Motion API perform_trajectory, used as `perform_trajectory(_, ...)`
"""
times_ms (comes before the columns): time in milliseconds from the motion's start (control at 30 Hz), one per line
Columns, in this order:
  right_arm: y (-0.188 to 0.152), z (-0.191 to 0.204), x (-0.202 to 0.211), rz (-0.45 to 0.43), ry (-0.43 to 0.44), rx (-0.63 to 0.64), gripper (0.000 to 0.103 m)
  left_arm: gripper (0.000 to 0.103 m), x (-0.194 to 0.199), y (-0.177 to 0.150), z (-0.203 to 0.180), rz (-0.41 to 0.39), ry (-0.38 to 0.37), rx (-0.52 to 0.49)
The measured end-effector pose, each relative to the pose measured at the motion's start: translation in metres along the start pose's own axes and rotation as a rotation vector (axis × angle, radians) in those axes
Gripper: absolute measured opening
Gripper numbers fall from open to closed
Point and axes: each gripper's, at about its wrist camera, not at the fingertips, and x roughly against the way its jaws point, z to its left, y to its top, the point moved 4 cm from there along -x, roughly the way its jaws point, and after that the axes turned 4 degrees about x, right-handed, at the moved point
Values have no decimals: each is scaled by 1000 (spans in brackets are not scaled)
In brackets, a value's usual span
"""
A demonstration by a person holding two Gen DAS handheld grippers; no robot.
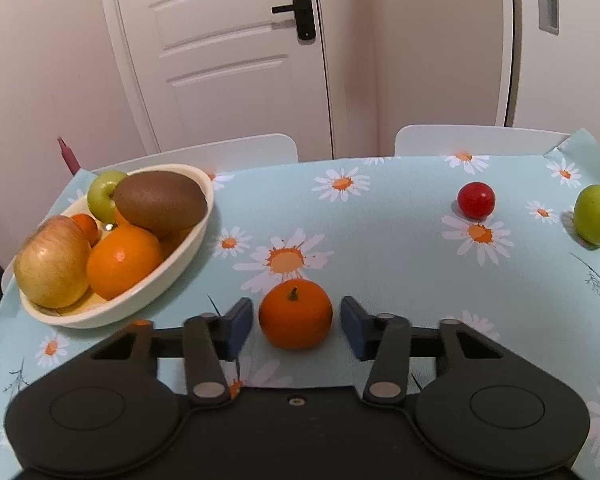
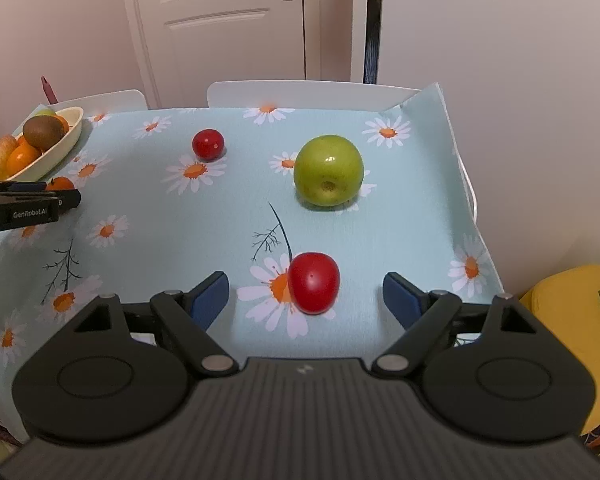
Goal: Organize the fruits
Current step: 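Move both tools back over the loose tangerine and red tomato, then grasp the tangerine with the left tool while the right tool grasps the red tomato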
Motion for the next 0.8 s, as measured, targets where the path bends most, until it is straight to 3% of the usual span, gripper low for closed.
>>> perform_trajectory(400,2,7,-6,8,-6,26,79,43,7,-4,2,5,-11,0)
perform_trajectory(700,1,6,-8,5,-29,28,74,42,20,-14,6,16,-19,2)
perform_trajectory(800,2,6,-10,9,-27,29,66,42,25,-17,6,19,-21,7)
